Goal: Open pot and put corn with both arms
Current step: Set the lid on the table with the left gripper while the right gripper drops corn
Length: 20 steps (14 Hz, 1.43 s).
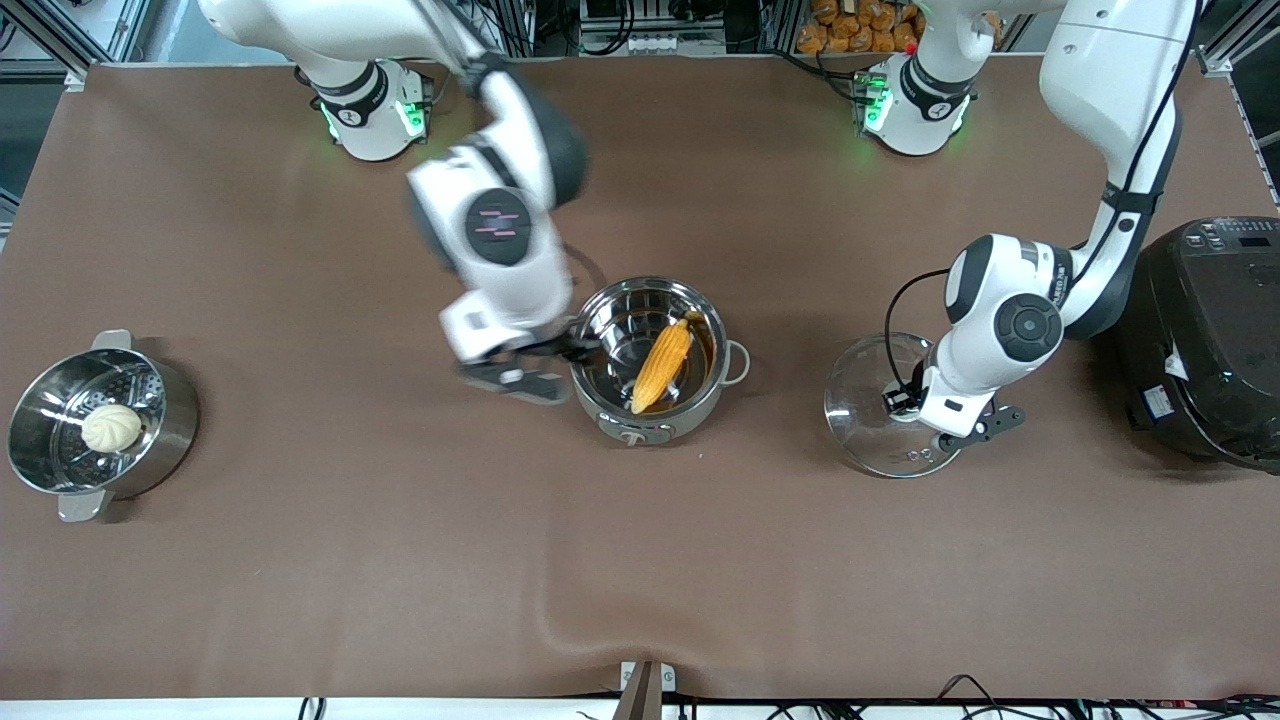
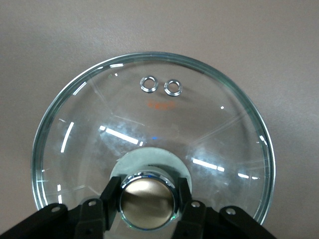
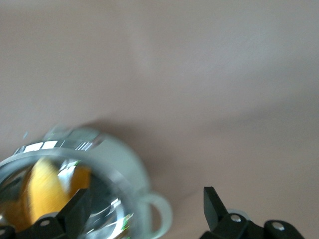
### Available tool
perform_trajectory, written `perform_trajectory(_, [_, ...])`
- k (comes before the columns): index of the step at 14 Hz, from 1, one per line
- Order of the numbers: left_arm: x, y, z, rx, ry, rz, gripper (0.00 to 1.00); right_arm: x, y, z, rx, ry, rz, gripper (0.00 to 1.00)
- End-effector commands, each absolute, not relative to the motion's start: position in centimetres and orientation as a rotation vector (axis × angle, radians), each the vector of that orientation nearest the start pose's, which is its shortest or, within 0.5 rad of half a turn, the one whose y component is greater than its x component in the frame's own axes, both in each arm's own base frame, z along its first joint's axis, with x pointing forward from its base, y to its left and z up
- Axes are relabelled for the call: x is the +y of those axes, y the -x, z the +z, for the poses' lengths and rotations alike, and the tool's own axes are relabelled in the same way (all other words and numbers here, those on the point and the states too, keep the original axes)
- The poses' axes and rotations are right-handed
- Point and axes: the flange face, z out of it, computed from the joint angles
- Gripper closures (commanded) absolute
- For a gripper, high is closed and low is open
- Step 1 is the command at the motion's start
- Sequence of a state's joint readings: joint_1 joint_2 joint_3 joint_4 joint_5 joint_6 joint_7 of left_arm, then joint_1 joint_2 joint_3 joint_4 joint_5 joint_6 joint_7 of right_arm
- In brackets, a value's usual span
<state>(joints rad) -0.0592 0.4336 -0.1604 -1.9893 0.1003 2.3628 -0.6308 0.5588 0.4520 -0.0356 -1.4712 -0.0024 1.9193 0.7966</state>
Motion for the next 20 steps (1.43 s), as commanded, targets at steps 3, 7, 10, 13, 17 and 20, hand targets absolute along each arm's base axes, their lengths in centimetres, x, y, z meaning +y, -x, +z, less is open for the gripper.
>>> perform_trajectory(3, [-14.1,-59.3,26.7,-0.530,3.089,0.039,0.00,18.2,-62.3,47.8,0.315,3.144,0.001,0.00])
perform_trajectory(7, [-13.7,-59.2,32.7,-0.506,3.091,-0.040,0.00,7.0,-61.8,53.9,0.128,3.161,-0.023,0.00])
perform_trajectory(10, [-12.6,-58.9,38.8,-0.459,3.095,-0.141,0.00,0.5,-60.3,58.3,-0.092,3.167,0.020,0.00])
perform_trajectory(13, [-10.1,-58.2,44.6,-0.388,3.089,-0.208,0.00,-2.2,-58.7,63.0,-0.135,3.185,0.121,0.00])
perform_trajectory(17, [-8.6,-57.6,52.3,-0.261,3.075,-0.111,0.00,-4.2,-57.5,63.6,-0.066,3.163,0.191,0.00])
perform_trajectory(20, [-7.9,-56.5,58.7,-0.111,3.099,-0.015,0.00,-3.9,-57.3,63.7,-0.062,3.139,0.199,0.00])
